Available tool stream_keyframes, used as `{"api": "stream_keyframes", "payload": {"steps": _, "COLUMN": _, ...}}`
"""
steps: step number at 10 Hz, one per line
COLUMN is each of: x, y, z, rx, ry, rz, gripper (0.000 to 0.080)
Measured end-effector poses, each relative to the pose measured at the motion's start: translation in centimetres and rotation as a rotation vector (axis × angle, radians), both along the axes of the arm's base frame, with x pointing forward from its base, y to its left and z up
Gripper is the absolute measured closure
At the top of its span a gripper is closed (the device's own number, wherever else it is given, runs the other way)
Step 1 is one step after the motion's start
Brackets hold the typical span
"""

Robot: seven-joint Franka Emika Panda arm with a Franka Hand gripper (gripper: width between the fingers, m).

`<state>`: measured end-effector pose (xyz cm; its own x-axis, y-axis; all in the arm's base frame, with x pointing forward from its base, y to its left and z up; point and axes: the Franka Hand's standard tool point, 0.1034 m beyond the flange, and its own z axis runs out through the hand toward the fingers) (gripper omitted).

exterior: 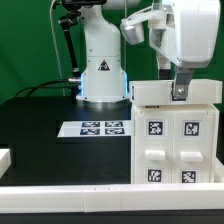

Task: Assemble cabinet

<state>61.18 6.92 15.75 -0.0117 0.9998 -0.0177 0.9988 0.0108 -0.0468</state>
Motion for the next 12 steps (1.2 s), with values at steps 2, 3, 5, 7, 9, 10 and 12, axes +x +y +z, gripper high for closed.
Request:
{"api": "stream_keyframes", "payload": {"steps": 2, "x": -0.16, "y": -0.13, "z": -0.38, "rx": -0.002, "ry": 0.007, "rz": -0.014, "gripper": 0.0118}}
{"api": "stream_keyframes", "payload": {"steps": 3, "x": -0.14, "y": -0.22, "z": -0.37, "rx": -0.002, "ry": 0.006, "rz": -0.016, "gripper": 0.0118}}
{"api": "stream_keyframes", "payload": {"steps": 5, "x": -0.09, "y": -0.27, "z": -0.28, "rx": -0.002, "ry": 0.005, "rz": -0.019, "gripper": 0.023}}
{"api": "stream_keyframes", "payload": {"steps": 7, "x": -0.07, "y": -0.31, "z": -0.27, "rx": -0.002, "ry": 0.004, "rz": -0.02, "gripper": 0.023}}
{"api": "stream_keyframes", "payload": {"steps": 9, "x": -0.07, "y": -0.36, "z": -0.27, "rx": -0.004, "ry": 0.004, "rz": -0.054, "gripper": 0.023}}
{"api": "stream_keyframes", "payload": {"steps": 10, "x": -0.07, "y": -0.37, "z": -0.27, "rx": -0.005, "ry": 0.003, "rz": -0.097, "gripper": 0.023}}
{"api": "stream_keyframes", "payload": {"steps": 12, "x": -0.13, "y": -0.36, "z": -0.3, "rx": -0.014, "ry": 0.003, "rz": -0.289, "gripper": 0.023}}
